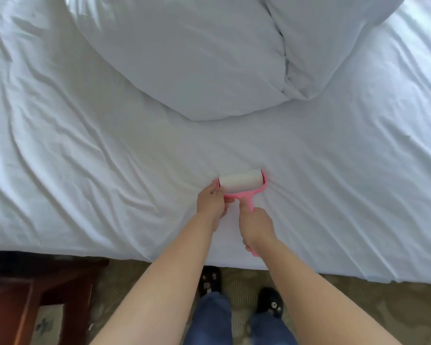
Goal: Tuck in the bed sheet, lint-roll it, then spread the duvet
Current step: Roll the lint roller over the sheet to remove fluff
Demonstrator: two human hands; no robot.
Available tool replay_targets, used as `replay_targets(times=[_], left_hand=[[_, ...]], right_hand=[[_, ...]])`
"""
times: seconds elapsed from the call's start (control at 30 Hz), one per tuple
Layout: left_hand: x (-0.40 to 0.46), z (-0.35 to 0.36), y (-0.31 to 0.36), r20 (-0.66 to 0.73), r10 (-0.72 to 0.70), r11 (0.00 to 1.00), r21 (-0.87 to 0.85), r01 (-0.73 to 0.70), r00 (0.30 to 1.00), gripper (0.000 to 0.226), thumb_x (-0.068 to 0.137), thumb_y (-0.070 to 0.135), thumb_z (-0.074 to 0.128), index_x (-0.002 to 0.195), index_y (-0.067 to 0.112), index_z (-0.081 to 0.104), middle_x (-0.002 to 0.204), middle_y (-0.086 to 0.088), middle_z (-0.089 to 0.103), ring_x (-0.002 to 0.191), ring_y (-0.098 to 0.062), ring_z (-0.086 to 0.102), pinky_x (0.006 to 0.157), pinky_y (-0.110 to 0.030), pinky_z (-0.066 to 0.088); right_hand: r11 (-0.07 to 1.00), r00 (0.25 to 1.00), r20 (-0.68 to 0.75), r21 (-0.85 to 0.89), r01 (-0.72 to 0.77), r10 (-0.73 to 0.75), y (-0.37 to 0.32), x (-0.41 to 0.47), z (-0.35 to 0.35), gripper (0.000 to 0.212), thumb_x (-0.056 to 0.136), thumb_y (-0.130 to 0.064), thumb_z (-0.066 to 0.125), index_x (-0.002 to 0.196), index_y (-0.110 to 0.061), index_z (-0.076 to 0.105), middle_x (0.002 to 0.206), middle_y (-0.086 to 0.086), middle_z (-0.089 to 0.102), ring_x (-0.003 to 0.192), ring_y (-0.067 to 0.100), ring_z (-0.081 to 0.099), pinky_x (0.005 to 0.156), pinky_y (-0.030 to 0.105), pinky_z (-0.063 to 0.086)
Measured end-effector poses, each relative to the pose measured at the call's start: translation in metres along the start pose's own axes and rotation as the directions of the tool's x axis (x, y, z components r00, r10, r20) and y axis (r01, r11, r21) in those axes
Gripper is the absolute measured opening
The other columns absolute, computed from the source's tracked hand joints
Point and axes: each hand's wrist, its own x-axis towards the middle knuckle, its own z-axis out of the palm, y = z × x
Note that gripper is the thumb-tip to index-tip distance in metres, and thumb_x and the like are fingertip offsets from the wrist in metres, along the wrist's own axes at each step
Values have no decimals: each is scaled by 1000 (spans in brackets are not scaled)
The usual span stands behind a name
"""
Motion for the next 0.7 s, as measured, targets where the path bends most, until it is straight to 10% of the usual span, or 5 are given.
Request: replay_targets(times=[0.7], left_hand=[[99,-2,76,35,67,998,-4,-67,997,39,101,8,42,137,21,51,88,-17,67,38,0,54,48,-23,33]], right_hand=[[986,980,-141,-109,123,-138,-81,91,7,57,95,-60,26,96,-10,52,89,8,57,79,28,58,69,34,47]])
